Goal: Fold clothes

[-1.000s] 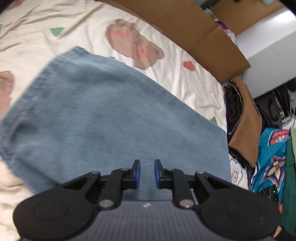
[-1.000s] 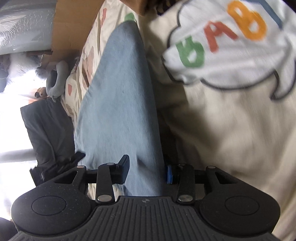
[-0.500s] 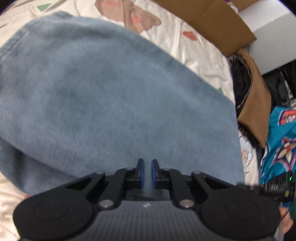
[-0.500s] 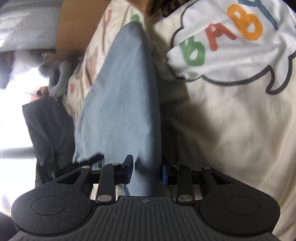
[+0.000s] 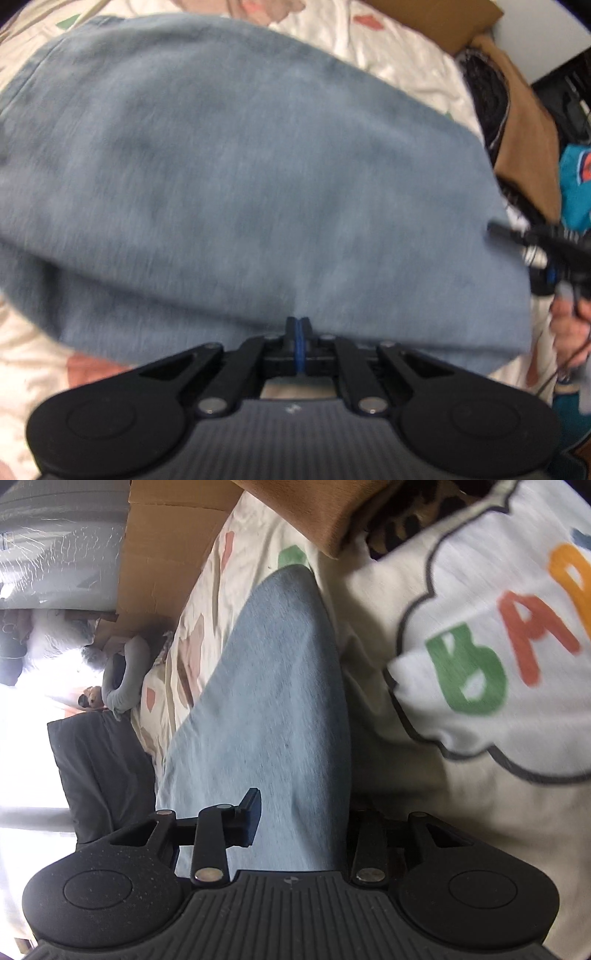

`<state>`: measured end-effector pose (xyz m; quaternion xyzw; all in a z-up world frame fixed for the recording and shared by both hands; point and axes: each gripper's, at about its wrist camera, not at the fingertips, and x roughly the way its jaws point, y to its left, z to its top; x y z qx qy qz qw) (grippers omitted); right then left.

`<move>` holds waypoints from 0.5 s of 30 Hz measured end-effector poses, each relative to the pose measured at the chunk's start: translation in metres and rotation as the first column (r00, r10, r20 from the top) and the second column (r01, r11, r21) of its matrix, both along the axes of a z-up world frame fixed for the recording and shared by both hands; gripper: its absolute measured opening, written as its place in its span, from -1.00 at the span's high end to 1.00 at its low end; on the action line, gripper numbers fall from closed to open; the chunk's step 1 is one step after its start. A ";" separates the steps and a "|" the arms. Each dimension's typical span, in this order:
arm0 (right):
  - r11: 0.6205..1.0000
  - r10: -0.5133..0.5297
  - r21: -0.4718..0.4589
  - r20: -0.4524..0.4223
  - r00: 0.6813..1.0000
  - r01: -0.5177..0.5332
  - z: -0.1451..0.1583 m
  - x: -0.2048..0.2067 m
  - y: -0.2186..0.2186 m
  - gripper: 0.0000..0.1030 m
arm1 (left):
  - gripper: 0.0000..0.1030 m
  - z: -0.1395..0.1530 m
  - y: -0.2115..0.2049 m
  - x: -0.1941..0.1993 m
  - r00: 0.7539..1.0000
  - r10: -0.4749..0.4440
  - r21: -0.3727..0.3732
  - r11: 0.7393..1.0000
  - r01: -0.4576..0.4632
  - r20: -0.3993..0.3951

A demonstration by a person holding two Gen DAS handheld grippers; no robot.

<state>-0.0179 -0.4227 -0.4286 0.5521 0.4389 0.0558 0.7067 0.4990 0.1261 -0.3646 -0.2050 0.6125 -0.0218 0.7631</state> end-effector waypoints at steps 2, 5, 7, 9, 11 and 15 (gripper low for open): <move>1.000 -0.005 -0.008 0.001 1.000 0.005 0.001 0.003 0.000 0.25 | 0.95 -0.003 0.001 -0.007 1.000 0.004 0.005 1.000 -0.004 -0.013; 0.999 -0.032 -0.019 -0.002 0.999 0.032 0.000 0.005 -0.002 0.25 | 0.95 -0.003 0.000 -0.011 0.999 -0.026 0.009 1.000 0.026 -0.034; 0.998 -0.063 -0.019 -0.006 0.998 0.063 -0.001 0.005 -0.005 0.25 | 0.95 0.002 0.003 -0.013 0.998 -0.029 -0.008 1.000 0.029 -0.046; 0.996 -0.091 -0.014 -0.008 0.996 0.091 -0.003 0.005 -0.007 0.24 | 0.91 0.011 0.008 -0.013 0.999 -0.022 -0.032 0.999 0.021 -0.043; 0.994 -0.112 -0.005 -0.003 0.994 0.112 -0.004 0.005 -0.007 0.19 | 0.88 0.026 0.011 -0.008 0.999 -0.035 -0.043 0.998 0.034 -0.009; 0.992 -0.128 0.004 0.009 0.992 0.128 -0.004 0.004 -0.005 0.21 | 0.80 0.047 0.018 0.010 0.998 -0.049 -0.019 0.999 0.050 0.041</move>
